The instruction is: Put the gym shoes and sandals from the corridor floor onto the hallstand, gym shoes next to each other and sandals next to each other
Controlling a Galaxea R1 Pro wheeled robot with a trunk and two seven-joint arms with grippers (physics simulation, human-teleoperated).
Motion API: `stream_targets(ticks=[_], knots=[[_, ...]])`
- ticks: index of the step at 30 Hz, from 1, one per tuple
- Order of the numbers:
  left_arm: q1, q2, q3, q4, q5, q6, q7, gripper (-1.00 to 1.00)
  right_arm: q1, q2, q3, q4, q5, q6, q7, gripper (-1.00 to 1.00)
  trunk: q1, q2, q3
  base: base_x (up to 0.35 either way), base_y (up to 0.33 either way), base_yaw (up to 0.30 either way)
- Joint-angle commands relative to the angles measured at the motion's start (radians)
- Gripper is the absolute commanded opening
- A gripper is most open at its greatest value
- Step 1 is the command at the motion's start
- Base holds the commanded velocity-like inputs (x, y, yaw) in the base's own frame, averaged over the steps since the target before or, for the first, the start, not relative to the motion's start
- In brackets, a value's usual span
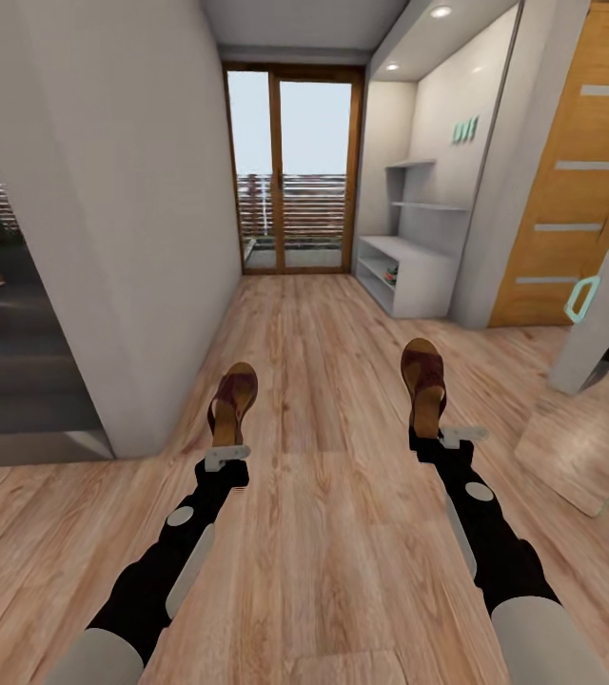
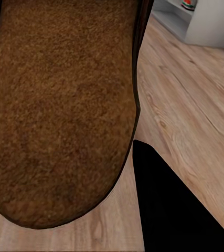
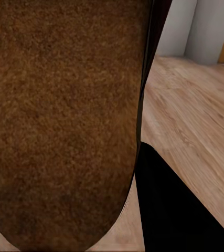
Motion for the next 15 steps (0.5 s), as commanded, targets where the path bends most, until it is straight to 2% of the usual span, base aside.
stream_targets(ticks=[1, 15], knots=[[0.0, 0.001, -0.003, -0.002, 0.005, 0.006, 0.006, -1.0, 0.0, 0.0, 0.0, -0.002, 0.007, 0.006, -0.002, -1.0, 0.0, 0.0, -0.001, 0.348, 0.0, 0.0], [0.0, 0.001, -0.003, -0.002, 0.005, 0.006, 0.006, -1.0, 0.0, 0.0, 0.0, -0.002, 0.008, 0.006, -0.002, -1.0, 0.0, 0.0, -0.001, 0.348, 0.0, 0.0]])
